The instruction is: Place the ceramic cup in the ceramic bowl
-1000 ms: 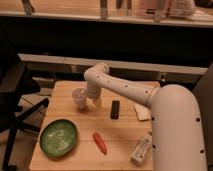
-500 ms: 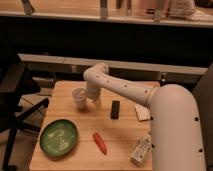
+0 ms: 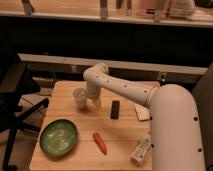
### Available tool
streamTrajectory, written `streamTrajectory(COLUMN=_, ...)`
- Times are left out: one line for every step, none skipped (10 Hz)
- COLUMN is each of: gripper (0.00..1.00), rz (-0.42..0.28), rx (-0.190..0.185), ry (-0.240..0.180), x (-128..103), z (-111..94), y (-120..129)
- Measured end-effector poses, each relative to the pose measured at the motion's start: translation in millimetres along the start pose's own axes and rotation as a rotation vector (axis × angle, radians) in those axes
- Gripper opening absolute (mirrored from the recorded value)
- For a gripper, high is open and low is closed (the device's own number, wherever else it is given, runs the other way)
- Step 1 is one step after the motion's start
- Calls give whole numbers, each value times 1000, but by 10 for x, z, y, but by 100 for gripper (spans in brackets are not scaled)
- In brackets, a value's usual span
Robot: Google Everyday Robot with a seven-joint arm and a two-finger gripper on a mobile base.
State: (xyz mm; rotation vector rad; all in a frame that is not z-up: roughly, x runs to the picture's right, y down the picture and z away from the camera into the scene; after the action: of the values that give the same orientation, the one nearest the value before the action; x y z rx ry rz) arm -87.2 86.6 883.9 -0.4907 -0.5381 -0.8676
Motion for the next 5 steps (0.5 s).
streamTrajectory(gripper=80, rz=-2, rx=-2, ry=-2, x=-5, z=6, y=1)
streamTrajectory(gripper=77, rz=-4, rx=-3, ry=-3, x=-9, z=9, y=-3)
streamTrajectory(gripper=72, rz=-7, rx=-4, ry=-4, x=-13, z=17, y=-6)
streamTrajectory(gripper=62, rz=-9, rx=-5, ry=-5, x=-14, z=25, y=-7)
streamTrajectory(gripper=51, rz=-11, rx=-6, ry=-5, x=-13, z=33, y=-6)
